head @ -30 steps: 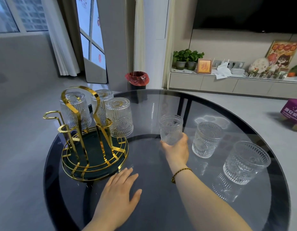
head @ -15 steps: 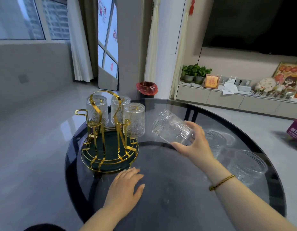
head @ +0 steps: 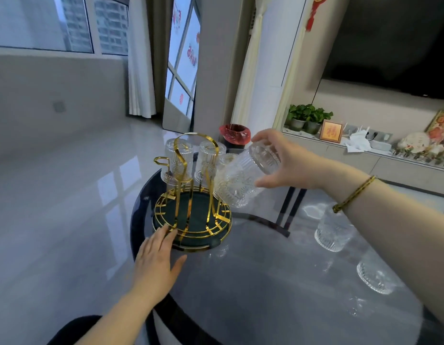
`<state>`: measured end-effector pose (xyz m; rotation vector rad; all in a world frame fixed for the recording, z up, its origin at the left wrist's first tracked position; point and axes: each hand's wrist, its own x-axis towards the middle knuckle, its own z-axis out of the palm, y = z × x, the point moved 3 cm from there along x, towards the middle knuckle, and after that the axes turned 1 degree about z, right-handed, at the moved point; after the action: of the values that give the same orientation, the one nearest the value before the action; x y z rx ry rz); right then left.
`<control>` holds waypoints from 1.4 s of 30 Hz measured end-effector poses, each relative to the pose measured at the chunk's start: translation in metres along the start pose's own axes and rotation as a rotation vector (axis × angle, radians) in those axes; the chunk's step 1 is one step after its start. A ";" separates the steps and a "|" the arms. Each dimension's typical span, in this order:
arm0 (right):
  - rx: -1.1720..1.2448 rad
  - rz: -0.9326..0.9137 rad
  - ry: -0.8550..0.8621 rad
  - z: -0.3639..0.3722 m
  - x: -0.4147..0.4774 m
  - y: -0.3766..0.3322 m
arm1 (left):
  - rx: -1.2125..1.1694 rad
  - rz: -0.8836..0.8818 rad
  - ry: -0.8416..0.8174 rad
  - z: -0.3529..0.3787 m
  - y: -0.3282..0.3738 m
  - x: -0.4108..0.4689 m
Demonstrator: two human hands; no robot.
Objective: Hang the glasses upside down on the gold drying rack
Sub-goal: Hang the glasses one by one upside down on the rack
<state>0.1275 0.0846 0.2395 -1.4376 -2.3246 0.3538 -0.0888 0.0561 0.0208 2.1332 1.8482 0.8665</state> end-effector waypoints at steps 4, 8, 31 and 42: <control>-0.037 0.008 -0.053 0.008 0.018 -0.010 | 0.032 0.033 0.009 0.005 -0.006 0.000; -0.031 0.030 -0.107 0.022 0.032 -0.013 | 0.007 0.038 0.035 0.006 -0.008 0.000; -0.062 0.022 -0.258 0.073 0.054 -0.010 | -0.006 0.041 0.039 0.012 -0.017 0.001; -0.049 0.042 -0.288 0.072 0.054 -0.005 | -0.015 0.036 0.042 0.011 -0.016 0.001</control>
<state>0.0701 0.1300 0.1873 -1.5489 -2.5449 0.5521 -0.0961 0.0628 0.0044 2.1616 1.8223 0.9372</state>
